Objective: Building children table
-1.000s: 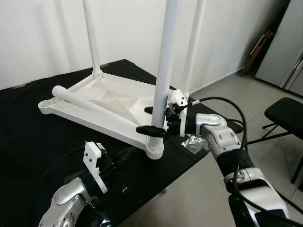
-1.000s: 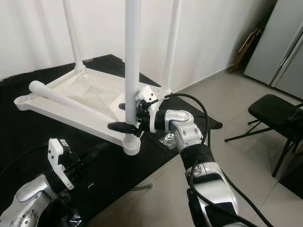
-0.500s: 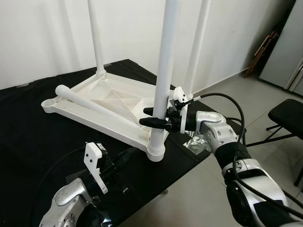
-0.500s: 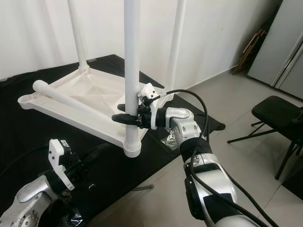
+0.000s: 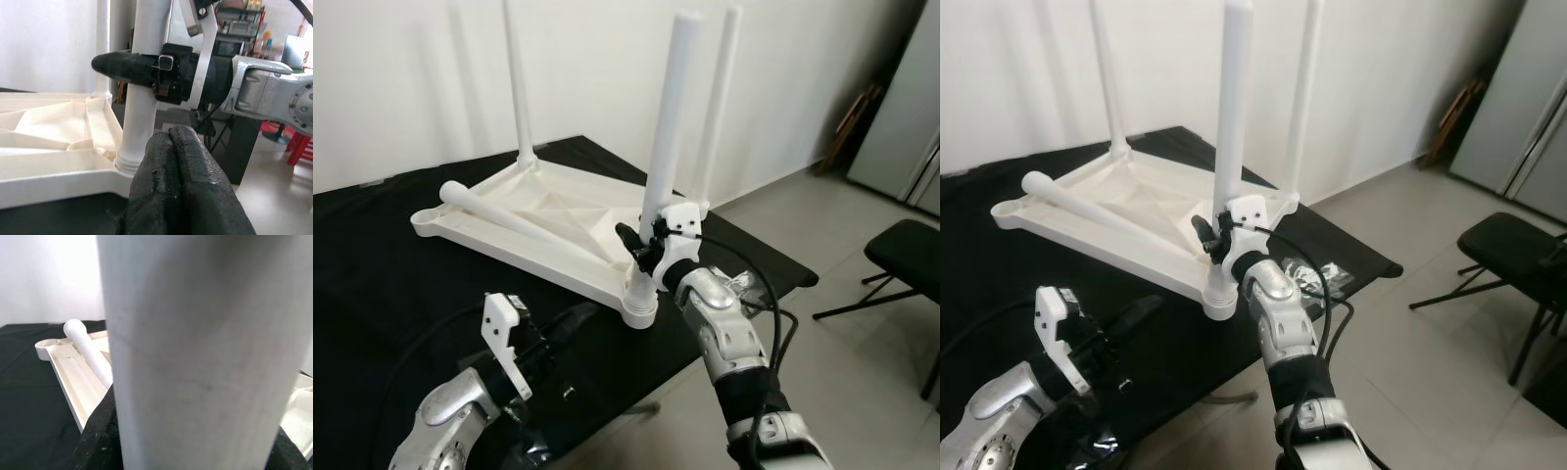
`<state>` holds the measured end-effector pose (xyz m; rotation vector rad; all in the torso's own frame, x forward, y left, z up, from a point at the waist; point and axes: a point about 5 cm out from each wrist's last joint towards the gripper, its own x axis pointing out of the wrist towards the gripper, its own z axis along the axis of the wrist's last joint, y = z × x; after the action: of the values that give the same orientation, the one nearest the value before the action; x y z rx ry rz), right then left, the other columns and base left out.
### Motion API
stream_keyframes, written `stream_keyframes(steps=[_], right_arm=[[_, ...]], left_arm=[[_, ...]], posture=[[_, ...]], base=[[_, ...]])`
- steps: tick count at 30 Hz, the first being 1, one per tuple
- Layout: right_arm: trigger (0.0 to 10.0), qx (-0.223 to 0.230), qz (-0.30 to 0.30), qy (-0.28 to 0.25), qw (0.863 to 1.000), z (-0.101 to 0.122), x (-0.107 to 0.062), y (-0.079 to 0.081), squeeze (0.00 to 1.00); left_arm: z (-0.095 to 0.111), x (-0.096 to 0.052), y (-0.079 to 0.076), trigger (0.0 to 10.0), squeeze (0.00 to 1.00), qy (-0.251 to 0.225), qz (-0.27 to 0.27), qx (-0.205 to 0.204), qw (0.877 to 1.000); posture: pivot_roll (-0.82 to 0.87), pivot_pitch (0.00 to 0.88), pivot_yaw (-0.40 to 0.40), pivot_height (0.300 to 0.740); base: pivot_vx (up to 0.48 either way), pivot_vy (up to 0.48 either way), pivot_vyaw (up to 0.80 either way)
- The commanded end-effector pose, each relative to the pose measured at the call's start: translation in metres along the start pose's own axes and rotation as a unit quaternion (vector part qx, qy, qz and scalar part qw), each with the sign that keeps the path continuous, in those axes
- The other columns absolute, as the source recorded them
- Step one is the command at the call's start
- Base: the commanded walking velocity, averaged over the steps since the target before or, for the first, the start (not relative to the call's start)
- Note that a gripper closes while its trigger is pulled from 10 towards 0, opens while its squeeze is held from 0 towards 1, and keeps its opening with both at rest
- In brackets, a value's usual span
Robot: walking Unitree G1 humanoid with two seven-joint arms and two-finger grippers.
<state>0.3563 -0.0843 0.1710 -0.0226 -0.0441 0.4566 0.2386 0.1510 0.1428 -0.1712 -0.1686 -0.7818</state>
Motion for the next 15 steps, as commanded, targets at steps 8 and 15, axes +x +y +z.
stream_keyframes(steps=[8,15], right_arm=[[10.0,0.04,0.003,0.082,0.996,-0.027,-0.008,0.001,0.0],[10.0,0.006,0.272,0.086,0.959,-0.018,-0.019,0.017,1.0]], left_arm=[[-0.001,0.001,0.001,10.0,0.0,0.004,-0.002,0.0,1.0],[-0.002,0.002,-0.001,10.0,0.0,0.005,-0.008,-0.003,1.0]], posture=[[-0.04,0.0,-0.027,0.74],[-0.03,0.0,-0.03,0.74]], base=[[0.0,0.0,0.0],[0.0,0.0,0.0]])
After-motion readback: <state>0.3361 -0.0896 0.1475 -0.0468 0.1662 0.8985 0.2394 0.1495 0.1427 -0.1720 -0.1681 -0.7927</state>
